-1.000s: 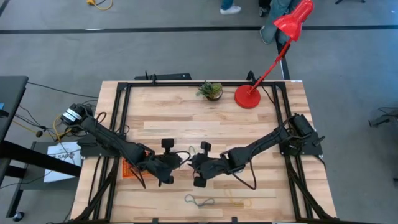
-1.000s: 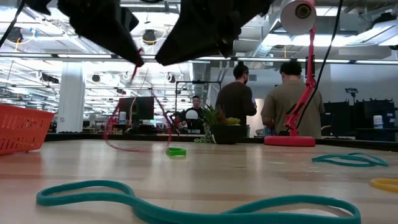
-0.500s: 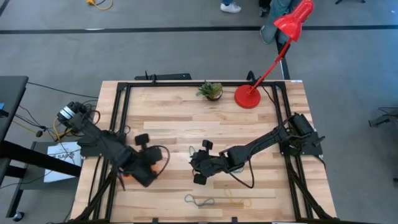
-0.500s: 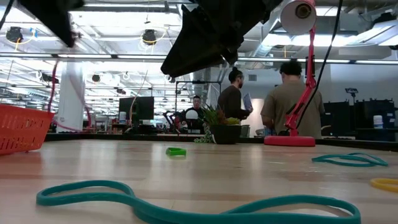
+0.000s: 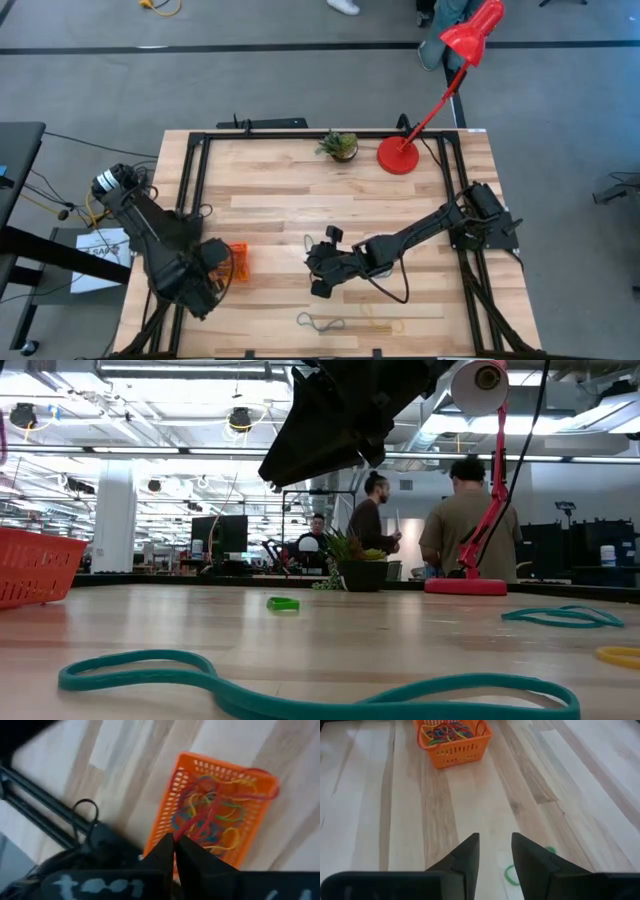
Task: Pick and place rubber bands into bin
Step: Put the red rubber band into the orange basket, then put the green rubber band into the orange basket
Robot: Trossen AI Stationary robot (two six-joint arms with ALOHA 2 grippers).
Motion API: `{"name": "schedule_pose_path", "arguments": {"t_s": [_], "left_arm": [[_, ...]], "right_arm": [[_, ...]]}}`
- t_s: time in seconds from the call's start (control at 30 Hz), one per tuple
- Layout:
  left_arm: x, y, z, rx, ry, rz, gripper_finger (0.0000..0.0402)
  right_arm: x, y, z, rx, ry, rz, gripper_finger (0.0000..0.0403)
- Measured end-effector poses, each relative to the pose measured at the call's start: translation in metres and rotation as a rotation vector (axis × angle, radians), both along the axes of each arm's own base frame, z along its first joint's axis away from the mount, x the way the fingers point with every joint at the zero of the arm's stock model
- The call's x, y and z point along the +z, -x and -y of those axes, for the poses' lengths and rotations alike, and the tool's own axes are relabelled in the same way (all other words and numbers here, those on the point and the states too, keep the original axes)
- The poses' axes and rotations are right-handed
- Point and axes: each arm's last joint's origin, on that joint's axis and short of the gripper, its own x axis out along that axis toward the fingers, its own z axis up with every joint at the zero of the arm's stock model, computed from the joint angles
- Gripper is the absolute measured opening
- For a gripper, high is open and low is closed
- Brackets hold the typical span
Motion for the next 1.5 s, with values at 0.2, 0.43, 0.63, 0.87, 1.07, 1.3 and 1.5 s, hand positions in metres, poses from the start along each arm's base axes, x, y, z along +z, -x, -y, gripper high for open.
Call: {"name": "schedule_pose_path", "arguments": {"t_s": [0.2, 0.43, 0.63, 0.87, 1.07, 1.3, 1.5], "left_arm": [[-0.003, 0.005, 0.008, -0.026, 0.002, -0.001, 0.0002], [-0.006, 0.004, 0.011, -0.031, -0.012, -0.013, 0.0005], [-0.017, 0.006, 0.008, -0.036, -0.044, -0.038, 0.0033], [-0.041, 0.013, -0.001, 0.023, -0.084, -0.102, 0.0086], [-0.050, 0.012, -0.003, -0.046, -0.135, -0.048, 0.0113], [-0.049, -0.012, 0.006, -0.198, -0.249, 0.382, 0.0117], [-0.043, -0.043, 0.014, -0.257, -0.327, 0.663, 0.0117]], "right_arm": [[0.000, 0.000, 0.000, 0.000, 0.002, -0.006, 0.0108], [0.000, 0.000, 0.000, -0.001, 0.003, -0.006, 0.0108], [0.000, 0.000, 0.000, 0.000, 0.003, -0.007, 0.0108], [0.000, 0.000, 0.000, -0.001, 0.001, -0.005, 0.0108], [0.000, 0.000, 0.000, -0.001, 0.002, -0.006, 0.0108], [-0.004, 0.002, 0.003, -0.040, -0.065, -0.041, 0.0108], [-0.011, 0.009, 0.009, -0.105, -0.109, -0.132, 0.0108]]}}
